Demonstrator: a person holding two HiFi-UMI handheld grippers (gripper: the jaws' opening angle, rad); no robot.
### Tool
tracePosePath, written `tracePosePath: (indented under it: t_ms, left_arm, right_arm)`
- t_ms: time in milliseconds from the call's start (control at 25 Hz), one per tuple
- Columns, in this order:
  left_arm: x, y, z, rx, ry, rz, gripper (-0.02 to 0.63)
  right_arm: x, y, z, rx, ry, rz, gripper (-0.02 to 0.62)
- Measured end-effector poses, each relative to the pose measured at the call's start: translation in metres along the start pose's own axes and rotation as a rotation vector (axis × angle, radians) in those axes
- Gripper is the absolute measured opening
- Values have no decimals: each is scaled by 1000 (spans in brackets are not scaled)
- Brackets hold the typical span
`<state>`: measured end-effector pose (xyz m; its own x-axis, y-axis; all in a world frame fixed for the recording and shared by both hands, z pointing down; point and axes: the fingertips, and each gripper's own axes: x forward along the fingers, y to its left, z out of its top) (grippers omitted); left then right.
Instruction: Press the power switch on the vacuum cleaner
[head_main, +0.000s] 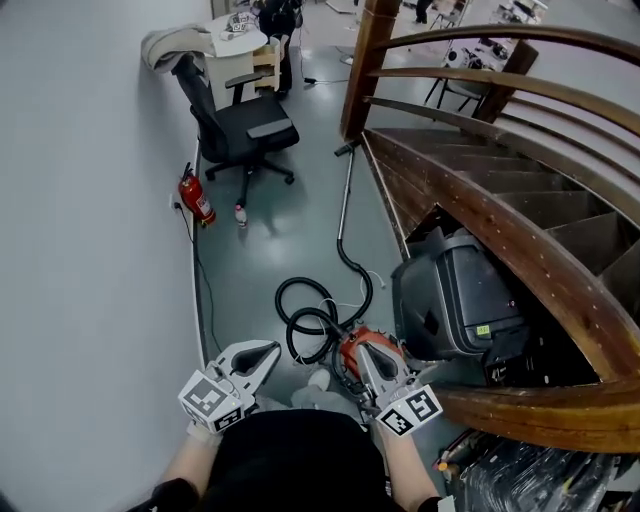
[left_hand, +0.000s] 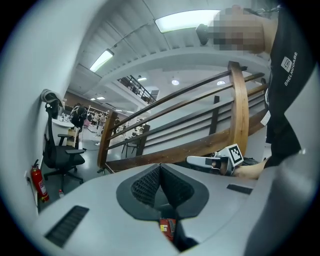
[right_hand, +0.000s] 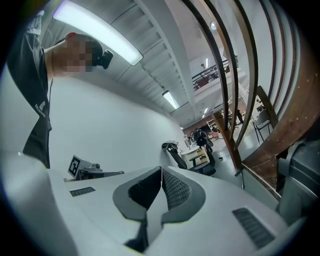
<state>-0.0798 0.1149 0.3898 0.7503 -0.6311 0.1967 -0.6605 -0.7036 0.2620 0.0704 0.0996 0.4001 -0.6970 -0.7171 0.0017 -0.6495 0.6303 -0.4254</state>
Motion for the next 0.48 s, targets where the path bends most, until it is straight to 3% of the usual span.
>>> tracePosePath:
  t_ms: [280,480]
  left_arm:
    - [55,6,4,-2,41,11,15]
    - [79,16,9,-4,74,-23,15]
  right_arm:
    - [-3,-48,3,50,24,-3,28]
    - [4,-63,2,84,27,-42,28]
